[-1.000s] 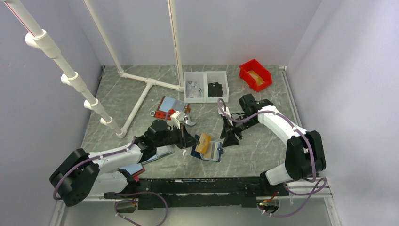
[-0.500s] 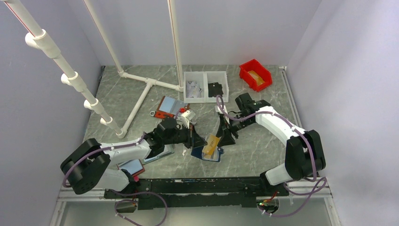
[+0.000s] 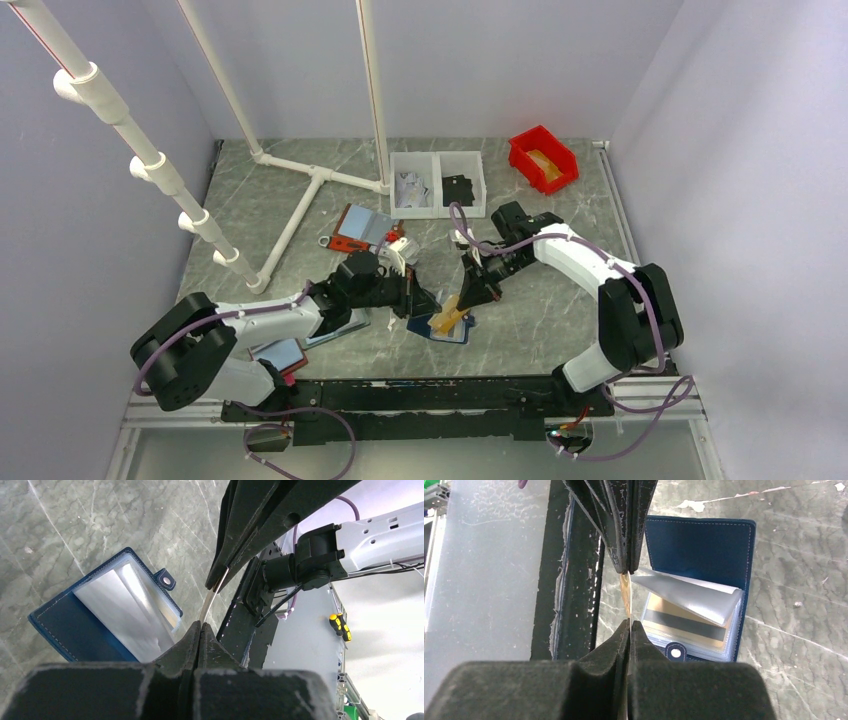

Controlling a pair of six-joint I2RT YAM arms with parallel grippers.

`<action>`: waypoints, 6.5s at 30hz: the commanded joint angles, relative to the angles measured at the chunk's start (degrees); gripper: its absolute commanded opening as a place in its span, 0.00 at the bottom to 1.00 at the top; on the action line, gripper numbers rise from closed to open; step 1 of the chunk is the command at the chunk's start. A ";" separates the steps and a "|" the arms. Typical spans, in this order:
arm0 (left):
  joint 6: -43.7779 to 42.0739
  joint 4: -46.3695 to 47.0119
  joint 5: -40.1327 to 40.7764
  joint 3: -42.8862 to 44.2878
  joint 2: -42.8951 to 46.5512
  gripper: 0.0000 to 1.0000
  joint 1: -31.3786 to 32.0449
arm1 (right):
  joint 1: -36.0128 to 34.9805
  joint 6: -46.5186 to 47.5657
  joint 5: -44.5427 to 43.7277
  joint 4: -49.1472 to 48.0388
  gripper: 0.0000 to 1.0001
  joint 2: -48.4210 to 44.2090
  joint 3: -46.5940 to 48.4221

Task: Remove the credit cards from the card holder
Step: Remove the credit card from the card holder, then place the credit card in the storage box, then remove the credit card from the card holder.

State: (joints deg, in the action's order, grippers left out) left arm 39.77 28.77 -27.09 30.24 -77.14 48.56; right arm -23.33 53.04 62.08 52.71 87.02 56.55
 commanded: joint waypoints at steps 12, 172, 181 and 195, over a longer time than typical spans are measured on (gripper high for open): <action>-3.61 -10.06 8.07 3.08 9.58 0.50 2.31 | 0.04 -9.16 -7.23 -8.09 0.00 -0.09 0.04; -40.17 -41.92 12.60 18.10 19.93 0.99 -26.58 | 35.76 -28.43 -1.15 -32.71 0.95 -19.32 0.37; -40.13 -41.49 10.51 17.62 21.08 0.99 -26.58 | 36.56 -29.08 6.39 -37.81 0.99 -29.64 -9.74; -40.13 -41.11 7.36 17.49 17.71 1.00 -26.58 | 36.74 -29.26 13.48 -45.39 0.99 -31.00 -19.08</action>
State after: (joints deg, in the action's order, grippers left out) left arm 0.08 -14.31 -17.10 47.86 -58.26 21.93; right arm 13.19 21.45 71.31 10.55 56.25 37.30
